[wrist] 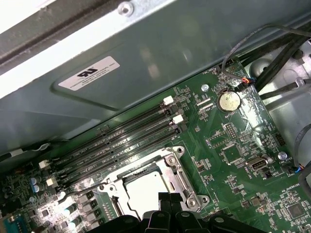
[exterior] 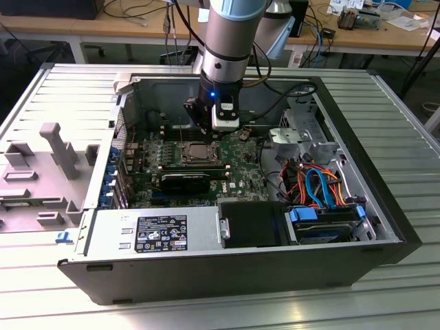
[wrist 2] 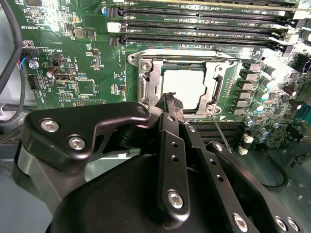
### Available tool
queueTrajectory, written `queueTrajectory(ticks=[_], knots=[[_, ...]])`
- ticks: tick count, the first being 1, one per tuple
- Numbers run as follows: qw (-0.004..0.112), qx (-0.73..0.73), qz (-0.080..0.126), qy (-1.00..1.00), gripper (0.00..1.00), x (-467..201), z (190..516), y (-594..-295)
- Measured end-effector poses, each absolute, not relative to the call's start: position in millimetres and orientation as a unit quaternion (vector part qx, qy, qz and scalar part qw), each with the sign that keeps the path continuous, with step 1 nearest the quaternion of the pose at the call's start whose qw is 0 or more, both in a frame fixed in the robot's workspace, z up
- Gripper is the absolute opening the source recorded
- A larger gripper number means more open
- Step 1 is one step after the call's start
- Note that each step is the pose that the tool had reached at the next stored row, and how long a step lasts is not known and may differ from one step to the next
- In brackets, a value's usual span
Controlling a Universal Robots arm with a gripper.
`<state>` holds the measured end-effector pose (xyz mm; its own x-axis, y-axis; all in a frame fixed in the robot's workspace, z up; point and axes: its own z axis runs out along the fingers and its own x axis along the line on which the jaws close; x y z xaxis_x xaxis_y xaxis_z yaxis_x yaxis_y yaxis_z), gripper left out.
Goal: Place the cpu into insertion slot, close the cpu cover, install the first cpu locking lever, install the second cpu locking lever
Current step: 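Install the first cpu locking lever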
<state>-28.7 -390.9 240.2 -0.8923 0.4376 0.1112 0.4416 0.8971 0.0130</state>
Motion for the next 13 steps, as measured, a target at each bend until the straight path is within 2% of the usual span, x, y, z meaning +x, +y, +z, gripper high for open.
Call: queueTrajectory(ticks=[13], knots=[[0.053, -0.223, -0.019, -0.973, 0.11, -28.7, 240.3, -391.1]])
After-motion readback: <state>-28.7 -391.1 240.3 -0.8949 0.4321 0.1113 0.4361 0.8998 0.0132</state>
